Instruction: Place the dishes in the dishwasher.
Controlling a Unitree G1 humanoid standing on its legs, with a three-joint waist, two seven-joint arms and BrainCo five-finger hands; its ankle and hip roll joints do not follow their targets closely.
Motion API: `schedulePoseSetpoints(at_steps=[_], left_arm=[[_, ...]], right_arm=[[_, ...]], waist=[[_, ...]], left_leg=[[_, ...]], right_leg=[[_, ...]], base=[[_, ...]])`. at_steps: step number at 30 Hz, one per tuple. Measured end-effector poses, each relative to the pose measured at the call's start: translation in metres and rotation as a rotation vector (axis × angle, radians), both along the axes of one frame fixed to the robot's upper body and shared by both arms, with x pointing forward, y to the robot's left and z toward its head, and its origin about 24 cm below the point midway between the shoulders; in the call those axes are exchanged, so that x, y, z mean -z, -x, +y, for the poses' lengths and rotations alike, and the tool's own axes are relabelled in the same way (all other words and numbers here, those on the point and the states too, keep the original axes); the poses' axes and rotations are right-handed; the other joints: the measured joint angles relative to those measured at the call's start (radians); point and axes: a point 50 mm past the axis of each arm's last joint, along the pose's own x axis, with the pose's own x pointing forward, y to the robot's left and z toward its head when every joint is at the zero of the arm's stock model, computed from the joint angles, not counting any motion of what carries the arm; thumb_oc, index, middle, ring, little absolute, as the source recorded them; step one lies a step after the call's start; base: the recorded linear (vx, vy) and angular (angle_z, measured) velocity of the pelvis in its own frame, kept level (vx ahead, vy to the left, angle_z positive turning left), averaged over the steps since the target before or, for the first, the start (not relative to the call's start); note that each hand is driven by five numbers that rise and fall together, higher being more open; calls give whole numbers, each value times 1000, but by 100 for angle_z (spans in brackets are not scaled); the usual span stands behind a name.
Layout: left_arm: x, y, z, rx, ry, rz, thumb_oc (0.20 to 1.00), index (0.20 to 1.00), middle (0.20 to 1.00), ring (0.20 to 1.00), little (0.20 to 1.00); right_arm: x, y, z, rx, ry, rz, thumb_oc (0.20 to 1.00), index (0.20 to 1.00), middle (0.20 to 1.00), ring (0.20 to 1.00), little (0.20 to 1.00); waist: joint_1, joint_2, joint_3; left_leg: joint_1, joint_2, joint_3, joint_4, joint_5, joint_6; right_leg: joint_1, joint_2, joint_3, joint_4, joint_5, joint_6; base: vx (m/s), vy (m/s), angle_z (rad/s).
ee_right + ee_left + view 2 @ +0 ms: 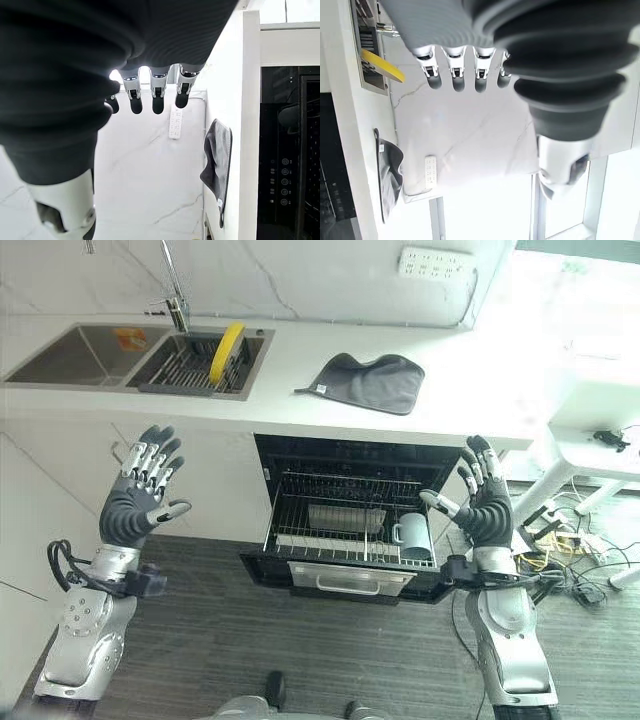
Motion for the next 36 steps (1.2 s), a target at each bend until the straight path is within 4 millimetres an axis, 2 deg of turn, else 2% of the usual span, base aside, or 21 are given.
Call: schedulePoseSetpoints(at_steps=[6, 7, 8, 9, 10, 14, 15, 17, 18, 19, 21, 22, 26, 27, 28, 29, 30, 32, 33, 34, 36], left_arm=[[5, 0, -3, 23, 22, 32, 1000, 1000, 1000, 1000, 1000], [6, 0, -3, 35, 50, 46, 1000, 1000, 1000, 1000, 1000], [6, -1, -2, 44, 74, 55, 1000, 1000, 1000, 1000, 1000], [6, -1, -1, 46, 92, 58, 1000, 1000, 1000, 1000, 1000], [7, -1, 1, 47, 113, 64, 1000, 1000, 1000, 1000, 1000], [4, -6, -3, 52, 125, 50, 1000, 1000, 1000, 1000, 1000], [3, -8, -4, 54, 129, 47, 1000, 1000, 1000, 1000, 1000], [4, -12, -10, 72, 152, 45, 1000, 1000, 1000, 1000, 1000], [5, -11, -13, 79, 170, 43, 1000, 1000, 1000, 1000, 1000], [6, -12, -12, 77, 165, 45, 1000, 1000, 1000, 1000, 1000], [-2, -14, -4, 66, 113, 26, 1000, 1000, 1000, 1000, 1000], [-5, -15, -2, 71, 83, 24, 1000, 1000, 1000, 1000, 1000], [-8, -13, 3, 120, -5, 35, 1000, 1000, 1000, 1000, 1000], [-5, -13, 5, 117, -11, 51, 1000, 1000, 1000, 1000, 1000], [-4, -14, 4, 122, -21, 62, 1000, 1000, 1000, 1000, 1000], [-5, -14, 4, 133, -33, 66, 1000, 1000, 1000, 1000, 1000], [-6, -15, 6, 130, -49, 76, 1000, 1000, 1000, 1000, 1000], [-7, -14, 6, 124, -47, 79, 1000, 1000, 1000, 1000, 1000], [-5, -15, 3, 127, -26, 91, 1000, 1000, 1000, 1000, 1000], [-5, -15, -1, 134, -9, 86, 1000, 1000, 1000, 1000, 1000], [-6, -14, -2, 133, 7, 78, 1000, 1000, 1000, 1000, 1000]], right_arm=[[-1, -1, 0, -6, 22, 6, 1000, 1000, 1000, 1000, 1000], [-2, -1, -2, -8, 42, 16, 1000, 1000, 1000, 1000, 1000], [-6, -1, -5, -9, 68, 15, 1000, 1000, 1000, 1000, 1000], [-10, -1, -6, -13, 86, 6, 1000, 1000, 1000, 1000, 1000], [-14, -3, -5, -20, 89, -9, 1000, 1000, 1000, 1000, 1000], [-27, -2, -19, -11, 88, -48, 1000, 1000, 1000, 1000, 1000], [-32, -3, -20, -18, 96, -64, 1000, 1000, 1000, 1000, 1000], [-46, -9, -16, -51, 149, -97, 1000, 1000, 1000, 1000, 1000], [-55, -14, -12, -84, 188, -122, 1000, 1000, 1000, 1000, 1000], [-54, -16, -6, -105, 171, -123, 1000, 1000, 1000, 1000, 1000], [-42, -16, 0, -116, 96, -101, 1000, 1000, 1000, 1000, 1000], [-38, -15, 2, -113, 61, -96, 1000, 1000, 1000, 1000, 1000], [-21, 7, -2, -64, -33, -60, 1000, 1000, 1000, 1000, 1000], [-17, 7, -1, -54, -58, -54, 1000, 1000, 1000, 1000, 1000], [-15, 6, 0, -49, -80, -54, 1000, 1000, 1000, 1000, 1000], [-13, 4, 4, -59, -89, -49, 1000, 1000, 1000, 1000, 1000], [-12, 3, 9, -79, -86, -42, 1000, 1000, 1000, 1000, 1000], [-20, -3, 12, -94, -81, -73, 1000, 1000, 1000, 1000, 1000], [-23, -7, 15, -110, -64, -80, 1000, 1000, 1000, 1000, 1000], [-24, -7, 13, -114, -29, -70, 1000, 1000, 1000, 1000, 1000], [-21, 0, 4, -83, 3, -45, 1000, 1000, 1000, 1000, 1000]], waist=[[5, 31, -10], [6, 26, -8], [-1, -1, 7], [4, -14, 15], [7, -29, 17], [-43, 3, 29], [-59, 7, 35], [-61, 51, 52], [-58, 96, 56], [-55, 82, 66], [-50, -34, 90], [-35, -55, 104], [21, -77, 113], [21, -76, 114], [21, -69, 111], [22, -65, 110], [23, -68, 107], [43, -72, 104], [29, -46, 109], [14, -33, 108], [-6, -47, 100]], left_leg=[[-43, 8, -12, 55, 25, -32], [-90, 4, -4, 111, 38, -53], [-120, -6, 53, 123, 78, -115], [-133, 4, 102, 149, 50, -96], [-120, 44, 142, 163, -6, -74], [13, 271, 90, -24, -21, -130], [14, 282, 89, -24, -22, -130], [28, 261, 90, -23, -23, -128], [33, 232, 88, -22, -39, -99], [43, 183, 91, -21, -4, -142], [24, 62, 110, -9, -8, -93], [9, 42, 103, 30, -28, -73], [-24, 6, 82, 212, -162, -11], [-26, -7, 89, 247, -191, 12], [-26, -12, 95, 253, -199, 26], [-21, -19, 118, 238, -198, 55], [-21, -28, 128, 209, -176, 95], [-9, -42, 172, 168, -142, 116], [19, -37, 166, 102, -115, 126], [49, -43, 162, 39, -83, 129], [56, -78, 148, 16, -83, 122]], right_leg=[[26, 16, -60, -25, 2, -6], [6, -1, -80, -7, -5, -19], [1, -33, -116, -12, 18, -46], [4, -46, -132, -24, 37, -53], [6, -65, -129, -44, 53, -51], [-29, -78, -63, -61, 64, -22], [-46, -105, -19, -63, 93, -4], [-48, -149, 3, -71, 120, 60], [-45, -159, 14, -81, 135, 101], [-41, -210, 38, -82, 139, 132], [-43, -325, 61, -75, 131, 98], [-51, -341, 56, -45, 172, 120], [-46, -385, 56, 66, 277, 108], [-58, -397, 48, 97, 318, 59], [-81, -406, 27, 122, 370, 28], [-106, -416, -15, 112, 462, 44], [-117, -386, -61, 146, 404, 93], [-150, -334, -145, 203, 294, 127], [-178, -255, -108, 287, 139, 125], [-174, -164, -91, 305, 50, 115], [-175, -70, -69, 297, -26, 73]], base=[[-40, -98, 29], [-44, 82, 67], [-28, 137, 60], [4, 174, 42], [51, 316, 19], [80, 459, -6], [60, 613, -36], [54, 544, -38], [59, 503, -42], [80, 606, -16], [90, 492, 36], [122, 460, 43], [130, 493, 19], [47, 383, 3], [-6, 328, -20], [-35, 392, -25], [-27, 415, -31], [19, 305, -53], [65, 191, -39], [84, 144, 1], [83, 72, 27]])
